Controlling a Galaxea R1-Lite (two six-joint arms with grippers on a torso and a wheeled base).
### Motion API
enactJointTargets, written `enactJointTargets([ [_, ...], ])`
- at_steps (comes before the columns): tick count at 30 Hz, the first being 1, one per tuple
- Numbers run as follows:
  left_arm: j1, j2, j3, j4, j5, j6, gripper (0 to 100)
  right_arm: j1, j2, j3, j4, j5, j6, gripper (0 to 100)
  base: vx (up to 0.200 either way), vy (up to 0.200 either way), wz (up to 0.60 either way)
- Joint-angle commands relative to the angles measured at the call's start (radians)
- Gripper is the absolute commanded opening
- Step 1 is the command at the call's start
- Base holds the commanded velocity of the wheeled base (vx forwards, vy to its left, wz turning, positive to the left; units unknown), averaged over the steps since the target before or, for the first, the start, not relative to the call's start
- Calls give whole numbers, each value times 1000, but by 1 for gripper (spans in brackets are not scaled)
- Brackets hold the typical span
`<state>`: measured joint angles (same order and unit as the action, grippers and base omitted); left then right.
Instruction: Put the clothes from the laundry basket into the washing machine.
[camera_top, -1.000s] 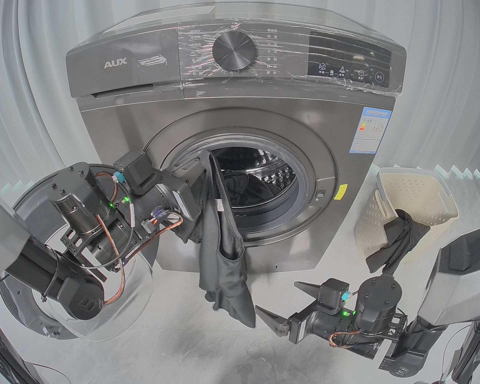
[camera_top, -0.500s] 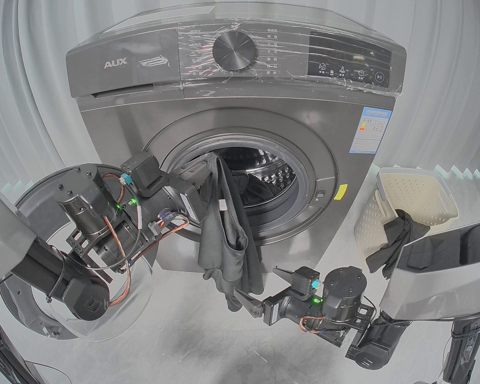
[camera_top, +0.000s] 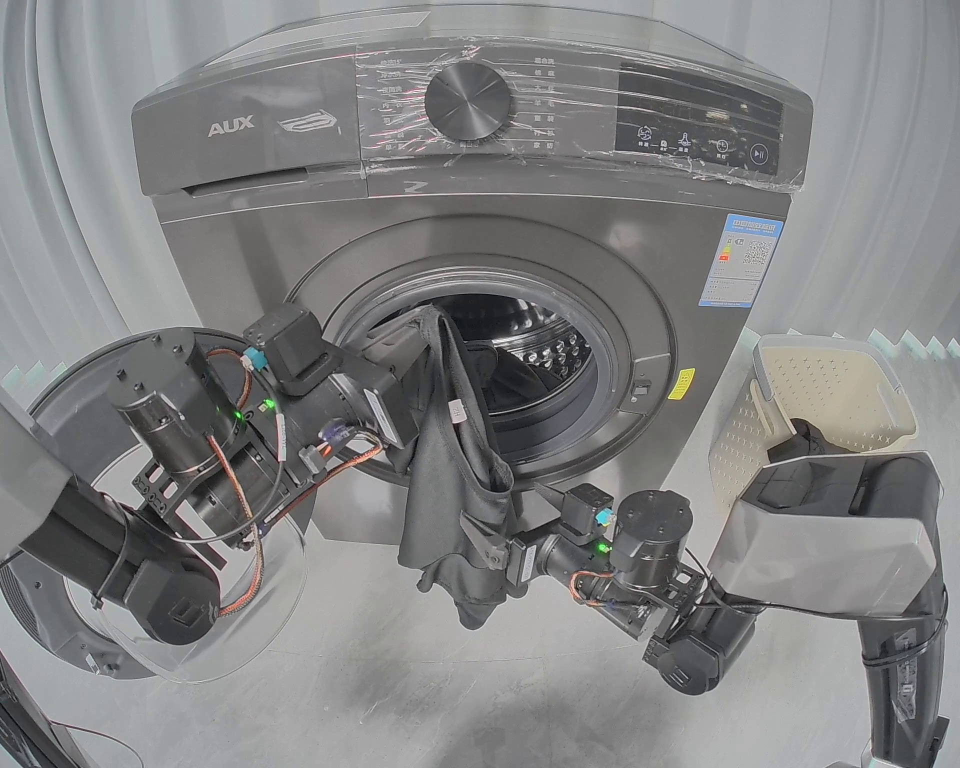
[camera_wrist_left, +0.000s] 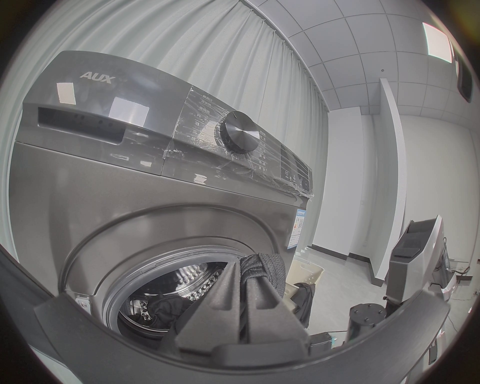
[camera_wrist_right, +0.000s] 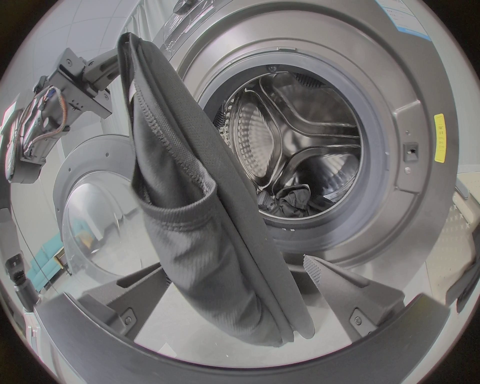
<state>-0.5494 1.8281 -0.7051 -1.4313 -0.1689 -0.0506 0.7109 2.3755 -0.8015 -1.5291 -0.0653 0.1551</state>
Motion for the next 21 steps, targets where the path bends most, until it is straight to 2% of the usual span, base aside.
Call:
enactJointTargets([
  [1,-7,-4,4,-3,0,0,0,-10,79,-91,3,18,0,100,0,0,0],
  [6,-9,-4,4,-3,0,0,0,-8,117,-153,6,27,-11,100,0,0,0],
  [13,-18,-4,6,-3,0,0,0,-13,168,-286,70,35,-14,100,0,0,0],
  [17,-20,-6,9,-8,0,0,0,-16,206,-395,104,32,-17,100,0,0,0],
  [21,-14,-6,12,-11,0,0,0,-17,221,-410,95,22,-26,100,0,0,0],
])
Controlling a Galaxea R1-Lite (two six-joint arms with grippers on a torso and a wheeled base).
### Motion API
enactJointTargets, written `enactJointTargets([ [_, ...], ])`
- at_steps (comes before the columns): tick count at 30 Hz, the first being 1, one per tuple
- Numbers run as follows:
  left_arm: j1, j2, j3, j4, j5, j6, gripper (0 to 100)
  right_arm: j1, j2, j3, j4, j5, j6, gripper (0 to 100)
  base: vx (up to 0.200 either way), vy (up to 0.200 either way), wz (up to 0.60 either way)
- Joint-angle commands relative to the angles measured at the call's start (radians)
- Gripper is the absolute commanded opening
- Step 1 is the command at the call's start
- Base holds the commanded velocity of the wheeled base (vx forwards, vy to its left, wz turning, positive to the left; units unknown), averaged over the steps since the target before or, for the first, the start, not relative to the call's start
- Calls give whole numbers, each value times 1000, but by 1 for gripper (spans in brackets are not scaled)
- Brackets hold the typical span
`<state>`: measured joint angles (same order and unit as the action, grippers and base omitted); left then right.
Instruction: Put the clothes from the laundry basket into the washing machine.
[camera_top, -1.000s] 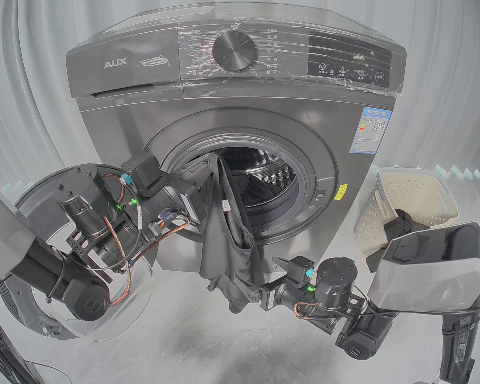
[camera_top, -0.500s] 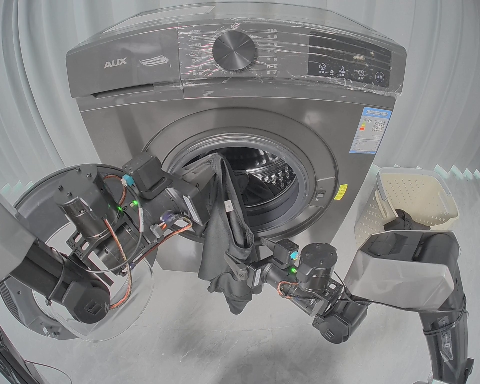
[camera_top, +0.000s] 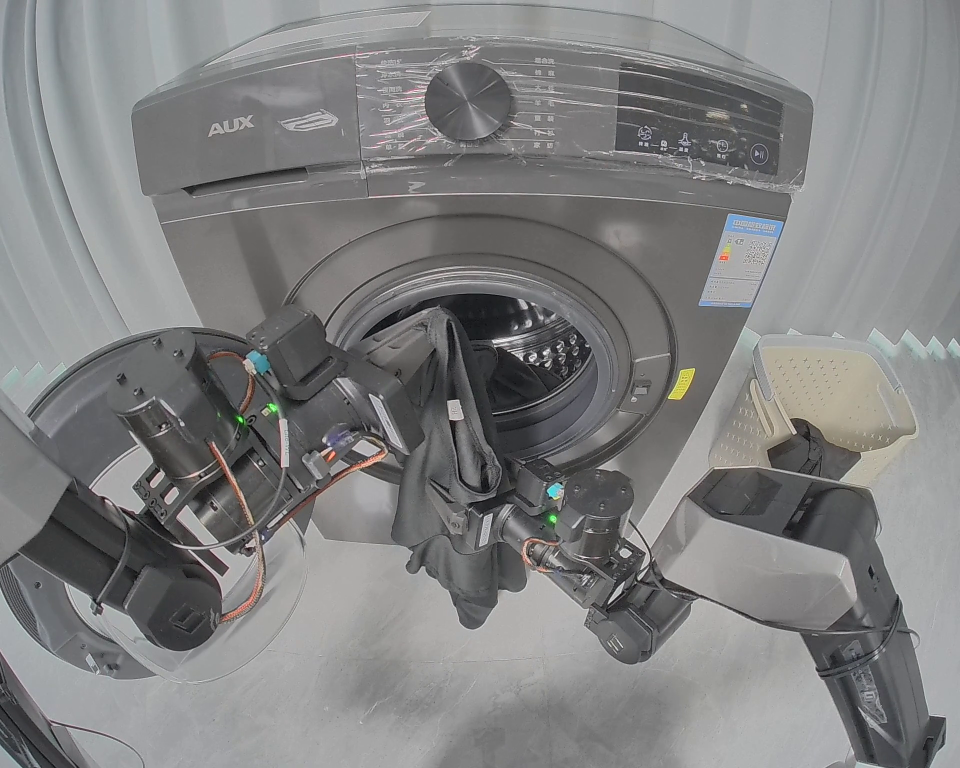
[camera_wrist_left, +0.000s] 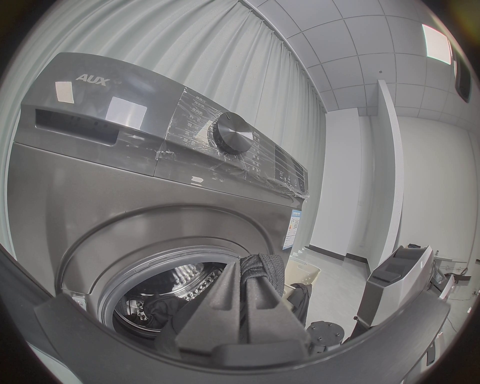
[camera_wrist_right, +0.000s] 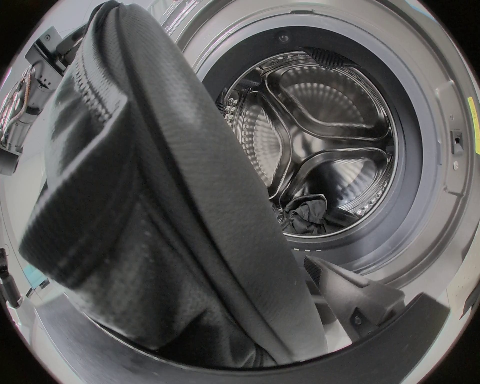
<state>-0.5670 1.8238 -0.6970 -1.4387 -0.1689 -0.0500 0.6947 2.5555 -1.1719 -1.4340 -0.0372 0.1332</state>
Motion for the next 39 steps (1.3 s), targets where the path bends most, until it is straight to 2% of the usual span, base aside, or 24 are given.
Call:
enactJointTargets([
  [1,6,-1,7,-3,0,-1,0,-3,43,-37,-6,-7,-3,100,0,0,0],
  [2,7,0,10,-5,0,-1,0,-3,43,-32,-9,-7,-3,100,0,0,0],
  [3,7,0,11,-5,0,-1,0,-4,43,-32,-11,-7,-3,0,0,0,0],
  [13,32,18,120,-9,-14,15,0,-72,-40,-12,-14,-7,-3,0,0,0,0],
  [15,39,46,185,-19,-15,19,0,-83,-97,12,-14,-7,-3,0,0,0,0],
  [22,68,134,268,-111,-18,44,0,-73,-179,23,1,-7,-4,0,0,0,0],
  [25,79,146,287,-112,-21,42,0,-67,-210,26,3,-7,-6,0,0,0,0],
  [28,90,153,298,-112,-46,42,0,-61,-233,34,3,-7,-6,0,0,0,0],
  [29,96,161,304,-112,-69,42,0,-57,-259,52,4,-7,-6,0,0,0,0],
  [32,102,175,306,-112,-70,44,0,-52,-275,69,1,-7,-6,0,0,0,0],
  [35,108,224,312,-112,-72,55,0,-43,-302,109,-6,-9,-4,0,0,0,0],
  [39,102,269,309,-114,-70,84,0,-43,-304,112,-11,-7,-4,0,0,0,0],
])
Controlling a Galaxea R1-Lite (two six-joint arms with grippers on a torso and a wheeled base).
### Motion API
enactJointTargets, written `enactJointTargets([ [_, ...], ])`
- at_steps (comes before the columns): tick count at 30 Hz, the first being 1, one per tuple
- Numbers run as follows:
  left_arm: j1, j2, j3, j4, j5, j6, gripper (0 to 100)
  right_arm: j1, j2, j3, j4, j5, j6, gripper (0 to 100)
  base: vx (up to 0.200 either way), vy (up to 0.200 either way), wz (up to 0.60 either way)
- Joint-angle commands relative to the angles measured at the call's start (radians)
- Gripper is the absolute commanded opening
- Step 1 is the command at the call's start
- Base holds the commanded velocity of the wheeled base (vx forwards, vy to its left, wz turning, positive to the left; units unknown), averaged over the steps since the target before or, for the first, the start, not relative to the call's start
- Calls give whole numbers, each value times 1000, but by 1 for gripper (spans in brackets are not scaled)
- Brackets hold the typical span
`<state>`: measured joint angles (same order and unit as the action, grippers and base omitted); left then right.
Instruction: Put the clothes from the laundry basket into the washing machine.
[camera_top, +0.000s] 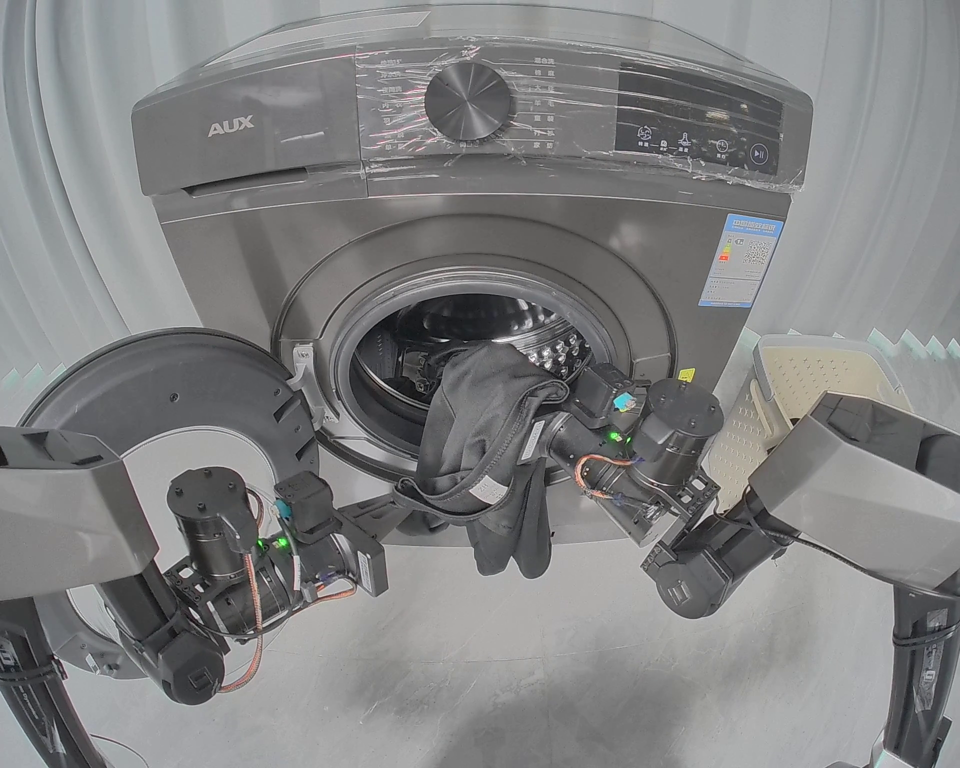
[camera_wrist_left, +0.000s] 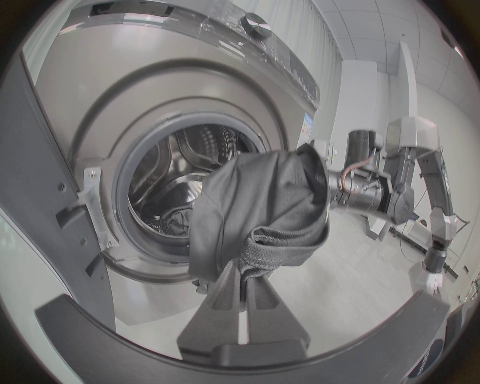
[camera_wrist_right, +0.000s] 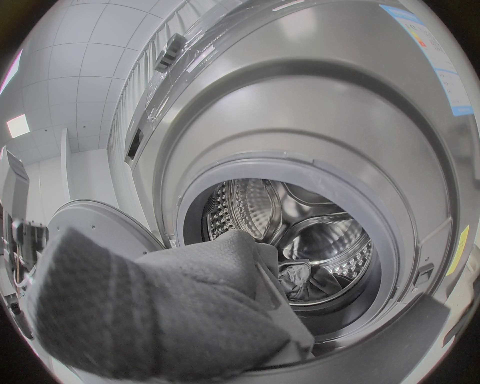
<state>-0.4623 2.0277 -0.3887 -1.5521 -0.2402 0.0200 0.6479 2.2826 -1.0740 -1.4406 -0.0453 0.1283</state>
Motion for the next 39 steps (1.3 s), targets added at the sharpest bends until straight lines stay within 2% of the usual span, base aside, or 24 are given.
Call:
enactJointTargets([
  [1,-2,69,-1,0,1,15,0,4,-31,14,-4,-1,1,0,0,0,0],
  [4,2,80,1,0,1,15,0,4,-31,14,-4,-1,1,0,0,0,0],
  [5,5,83,4,1,1,17,100,4,-31,14,-6,-1,1,0,0,0,0],
  [10,-4,77,56,0,-8,15,100,-2,-25,14,-1,-1,1,0,0,0,0],
  [14,-22,48,116,-3,-24,31,100,-11,-20,13,-1,-1,1,0,0,0,0],
  [19,-27,28,149,-3,-31,37,100,-24,-17,16,-3,-1,2,0,0,0,0],
  [24,-25,9,180,-2,-71,64,100,-36,-17,19,-11,1,5,0,0,0,0],
  [29,5,20,62,0,-64,49,100,-16,-29,82,-34,10,7,0,0,0,0],
  [32,14,25,-15,1,-64,41,100,22,-40,121,-46,12,7,0,0,0,0],
  [39,11,109,-128,1,-30,28,100,68,-51,125,-43,9,8,0,0,0,0],
])
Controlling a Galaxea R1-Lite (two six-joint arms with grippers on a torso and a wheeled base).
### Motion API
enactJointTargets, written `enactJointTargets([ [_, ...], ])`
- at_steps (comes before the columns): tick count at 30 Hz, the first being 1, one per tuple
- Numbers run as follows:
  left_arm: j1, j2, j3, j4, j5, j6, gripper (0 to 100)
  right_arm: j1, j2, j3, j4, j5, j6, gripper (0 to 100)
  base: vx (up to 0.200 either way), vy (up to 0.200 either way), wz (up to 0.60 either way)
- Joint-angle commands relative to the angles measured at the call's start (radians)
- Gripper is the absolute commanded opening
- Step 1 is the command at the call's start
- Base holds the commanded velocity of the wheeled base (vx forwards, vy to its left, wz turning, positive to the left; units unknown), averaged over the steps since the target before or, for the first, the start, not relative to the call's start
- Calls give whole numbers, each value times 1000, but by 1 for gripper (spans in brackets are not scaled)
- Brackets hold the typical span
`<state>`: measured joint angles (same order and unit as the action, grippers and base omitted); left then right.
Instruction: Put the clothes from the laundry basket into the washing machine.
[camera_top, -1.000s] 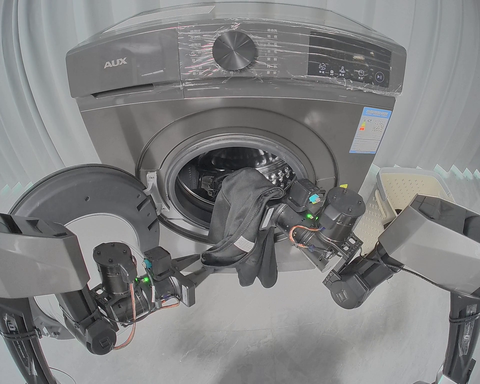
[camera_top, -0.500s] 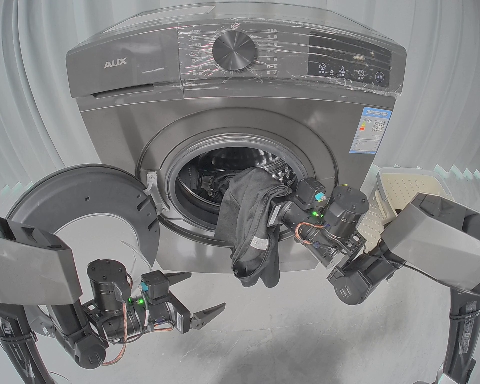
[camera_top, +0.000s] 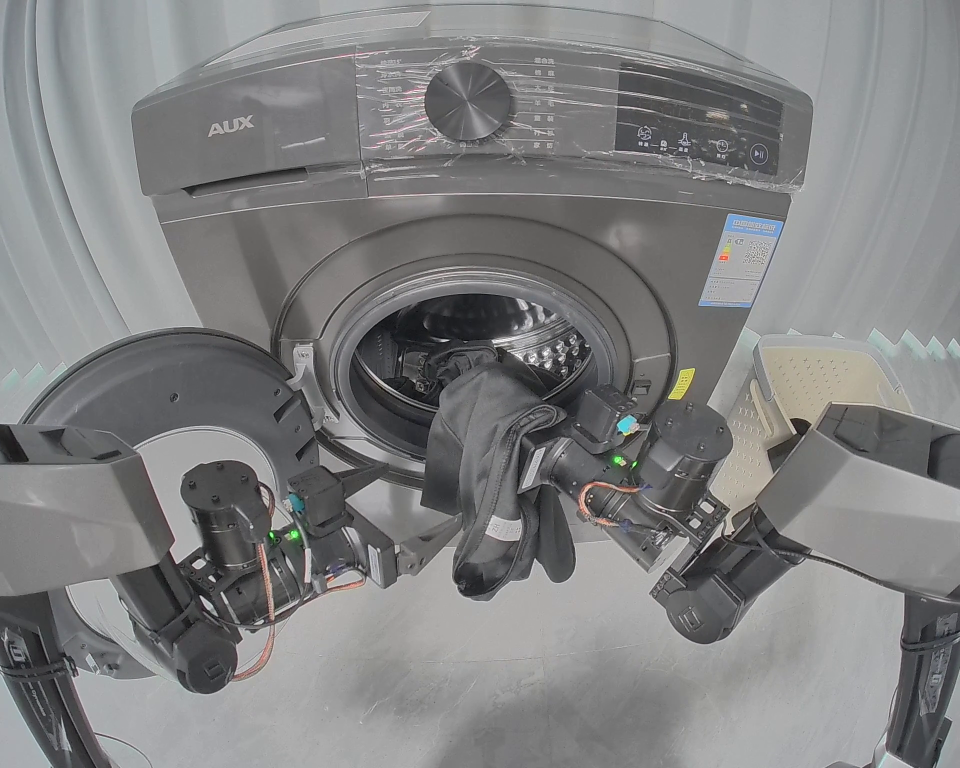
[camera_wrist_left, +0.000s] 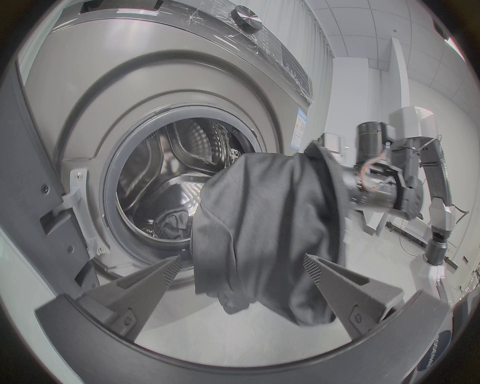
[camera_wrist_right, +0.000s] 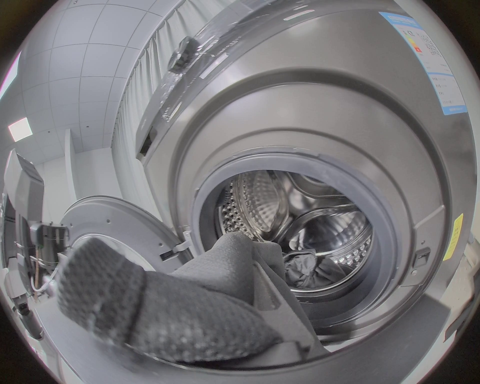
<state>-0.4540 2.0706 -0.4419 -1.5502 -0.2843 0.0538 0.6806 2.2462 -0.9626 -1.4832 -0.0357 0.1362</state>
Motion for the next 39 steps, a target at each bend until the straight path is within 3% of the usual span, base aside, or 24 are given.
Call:
enactJointTargets([
  [1,2,72,-84,-1,13,-6,100,39,-14,13,0,-3,0,0,0,0,0],
  [31,-17,293,-365,-1,69,-35,100,139,-71,84,-6,-7,16,0,0,0,0],
  [32,-17,296,-370,-1,73,-35,0,139,-71,88,-6,-7,16,0,0,0,0],
  [39,-14,309,-405,-2,74,-45,0,137,-73,108,-19,-6,17,0,0,0,0],
])
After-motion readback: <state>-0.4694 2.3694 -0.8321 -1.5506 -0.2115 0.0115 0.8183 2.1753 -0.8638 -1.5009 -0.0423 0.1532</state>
